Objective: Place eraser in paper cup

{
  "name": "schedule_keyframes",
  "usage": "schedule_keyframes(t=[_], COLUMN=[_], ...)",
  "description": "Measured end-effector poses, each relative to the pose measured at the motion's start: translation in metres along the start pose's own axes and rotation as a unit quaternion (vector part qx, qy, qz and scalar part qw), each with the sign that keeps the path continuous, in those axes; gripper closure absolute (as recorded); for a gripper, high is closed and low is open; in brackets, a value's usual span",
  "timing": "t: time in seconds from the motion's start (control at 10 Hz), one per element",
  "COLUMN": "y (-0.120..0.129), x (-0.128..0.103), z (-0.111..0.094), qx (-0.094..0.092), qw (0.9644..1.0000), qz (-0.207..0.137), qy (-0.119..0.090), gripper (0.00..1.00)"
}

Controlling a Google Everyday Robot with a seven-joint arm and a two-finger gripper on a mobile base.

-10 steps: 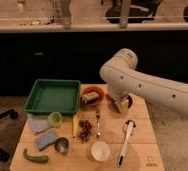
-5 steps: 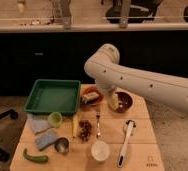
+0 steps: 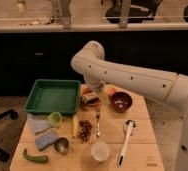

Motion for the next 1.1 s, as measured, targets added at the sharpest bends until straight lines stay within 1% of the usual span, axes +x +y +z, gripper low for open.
schedule_keyframes(t=[0.1, 0.3, 0.5, 0.6, 1.1], y=[-0.009, -0.027, -0.033, -0.035, -0.036], x=[-0.003, -0.007, -0.006, -0.006, -0.007], z=[0.001, 0.005, 0.011, 0.013, 0.013], qx=[-0.004, -0.015, -0.023, -0.028, -0.028], qw=[1.0000, 0.9993, 0.9988, 0.9986, 0.9985], qz=[-0.009, -0.030, -0.038, -0.041, -0.042], qy=[-0.002, -0.015, -0.021, -0.020, -0.020], gripper=[0.20, 0.20, 0.20, 0.20, 0.20])
